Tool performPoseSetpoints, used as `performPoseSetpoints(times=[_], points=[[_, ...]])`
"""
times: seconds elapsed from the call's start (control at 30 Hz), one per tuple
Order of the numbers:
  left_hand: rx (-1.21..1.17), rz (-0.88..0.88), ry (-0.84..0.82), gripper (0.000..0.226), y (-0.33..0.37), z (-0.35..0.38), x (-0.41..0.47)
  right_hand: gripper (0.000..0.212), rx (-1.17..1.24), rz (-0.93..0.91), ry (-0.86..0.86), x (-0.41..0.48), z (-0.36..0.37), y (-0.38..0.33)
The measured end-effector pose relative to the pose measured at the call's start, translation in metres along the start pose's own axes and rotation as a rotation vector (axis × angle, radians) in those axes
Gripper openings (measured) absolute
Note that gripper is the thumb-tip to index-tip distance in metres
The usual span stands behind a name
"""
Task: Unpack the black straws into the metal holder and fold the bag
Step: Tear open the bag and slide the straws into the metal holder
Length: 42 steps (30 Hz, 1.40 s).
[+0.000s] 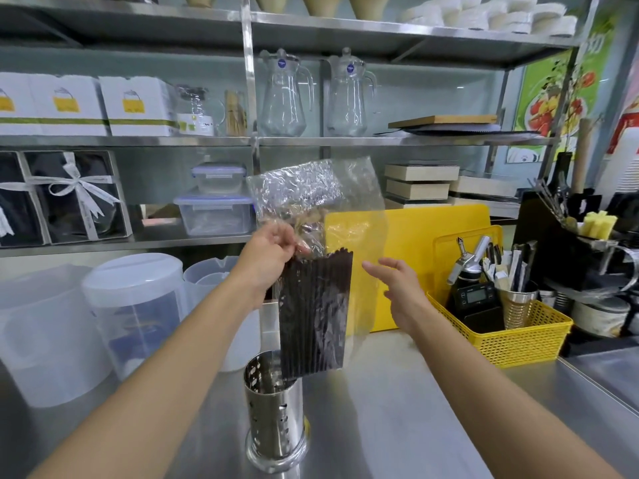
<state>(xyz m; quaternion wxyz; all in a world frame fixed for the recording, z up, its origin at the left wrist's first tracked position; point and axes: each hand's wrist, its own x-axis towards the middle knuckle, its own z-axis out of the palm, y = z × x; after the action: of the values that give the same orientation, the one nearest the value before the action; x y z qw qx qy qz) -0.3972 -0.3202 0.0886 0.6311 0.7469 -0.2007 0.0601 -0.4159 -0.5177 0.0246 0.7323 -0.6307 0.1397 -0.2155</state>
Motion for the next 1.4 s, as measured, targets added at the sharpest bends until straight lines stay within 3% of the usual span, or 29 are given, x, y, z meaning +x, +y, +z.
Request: performPoseSetpoints(times=[0.07, 0.13, 0.2, 0.33, 0.37, 0.6, 0.7, 0.8, 0.87, 0.97, 1.07, 1.17, 1.23, 1.4], points=[[-0.026, 0.017, -0.04, 0.037, 0.003, -0.006, 0.002, 0.076, 0.057, 0.035, -0.008, 0.005, -0.009, 0.0], [-0.06, 0.026, -0.059, 0.039, 0.003, -0.013, 0.004, 0.084, 0.077, 0.049, -0.051, 0.01, -0.02, 0.0], [-0.123, 0.02, -0.052, 0.04, 0.0, -0.019, 0.007, 0.074, 0.024, 0.07, -0.112, 0.012, -0.029, 0.001], [-0.224, -0.035, 0.015, 0.039, -0.015, -0.028, 0.014, 0.011, -0.09, 0.019, -0.196, 0.009, -0.033, 0.003], [-0.221, -0.058, 0.046, 0.038, -0.02, -0.03, 0.016, 0.005, -0.067, -0.013, -0.177, 0.009, -0.033, 0.002], [-0.439, -0.286, 0.075, 0.015, -0.052, -0.058, 0.031, 0.006, -0.135, -0.338, -0.174, 0.01, -0.027, -0.027], [-0.412, -0.349, 0.081, 0.007, -0.061, -0.068, 0.034, 0.011, -0.13, -0.433, -0.167, 0.01, -0.019, -0.04], [-0.367, -0.39, 0.194, 0.021, -0.067, -0.072, 0.041, 0.014, -0.153, -0.489, -0.163, 0.008, -0.011, -0.047], [-0.341, -0.352, 0.357, 0.049, -0.064, -0.072, 0.044, 0.016, -0.172, -0.504, -0.166, 0.009, -0.006, -0.05], [-0.005, -0.055, 0.634, 0.09, -0.042, -0.068, 0.037, 0.019, -0.195, -0.512, -0.172, 0.012, -0.003, -0.055], [0.401, 0.435, 0.556, 0.089, -0.005, -0.051, 0.021, 0.021, -0.217, -0.527, -0.197, 0.012, 0.002, -0.062], [0.746, 0.789, 0.378, 0.071, 0.029, -0.026, 0.014, 0.017, -0.287, -0.539, -0.235, 0.012, 0.01, -0.063], [0.938, 0.876, 0.29, 0.057, 0.043, -0.004, 0.016, 0.012, -0.353, -0.536, -0.263, 0.01, 0.016, -0.061], [1.319, 0.788, -0.032, 0.046, 0.043, 0.037, 0.029, 0.012, -0.536, -0.578, -0.359, 0.002, 0.025, -0.057]])
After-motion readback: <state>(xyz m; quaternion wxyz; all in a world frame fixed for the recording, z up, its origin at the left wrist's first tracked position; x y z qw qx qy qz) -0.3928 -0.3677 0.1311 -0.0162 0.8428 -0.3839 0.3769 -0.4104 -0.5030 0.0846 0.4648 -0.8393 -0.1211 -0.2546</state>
